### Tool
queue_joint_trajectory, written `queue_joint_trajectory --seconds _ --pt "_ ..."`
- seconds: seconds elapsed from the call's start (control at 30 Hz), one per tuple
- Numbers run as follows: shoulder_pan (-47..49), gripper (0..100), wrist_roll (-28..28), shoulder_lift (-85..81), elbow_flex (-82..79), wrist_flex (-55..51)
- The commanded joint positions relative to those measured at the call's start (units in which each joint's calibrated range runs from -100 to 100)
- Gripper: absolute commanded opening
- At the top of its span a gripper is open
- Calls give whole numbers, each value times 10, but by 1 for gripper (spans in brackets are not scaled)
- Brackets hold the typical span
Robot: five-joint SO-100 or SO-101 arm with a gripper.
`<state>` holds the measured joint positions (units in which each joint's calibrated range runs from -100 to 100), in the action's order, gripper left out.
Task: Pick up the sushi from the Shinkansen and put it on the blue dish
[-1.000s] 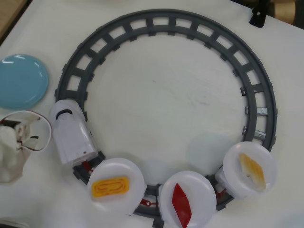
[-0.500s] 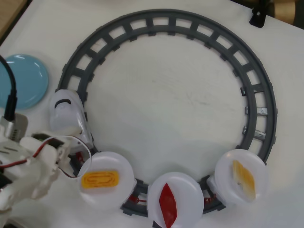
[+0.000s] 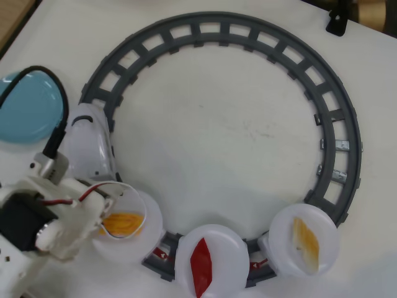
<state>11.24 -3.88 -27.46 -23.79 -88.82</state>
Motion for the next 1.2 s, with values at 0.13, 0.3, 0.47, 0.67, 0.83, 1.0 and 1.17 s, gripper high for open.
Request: queue_joint_trajectory --seconds 0.13,0.3,0.47,0.67,0.83,1.0,1.17 --pt "-5 22 -3 31 69 -51" --pt "6 22 -10 28 47 -53" --pt "39 23 -13 33 12 -44" --pt "107 26 -16 34 -10 -2" --pt "131 26 -17 34 -10 24" --pt "131 26 -18 48 -12 40" --pt "126 26 -24 122 -7 63"
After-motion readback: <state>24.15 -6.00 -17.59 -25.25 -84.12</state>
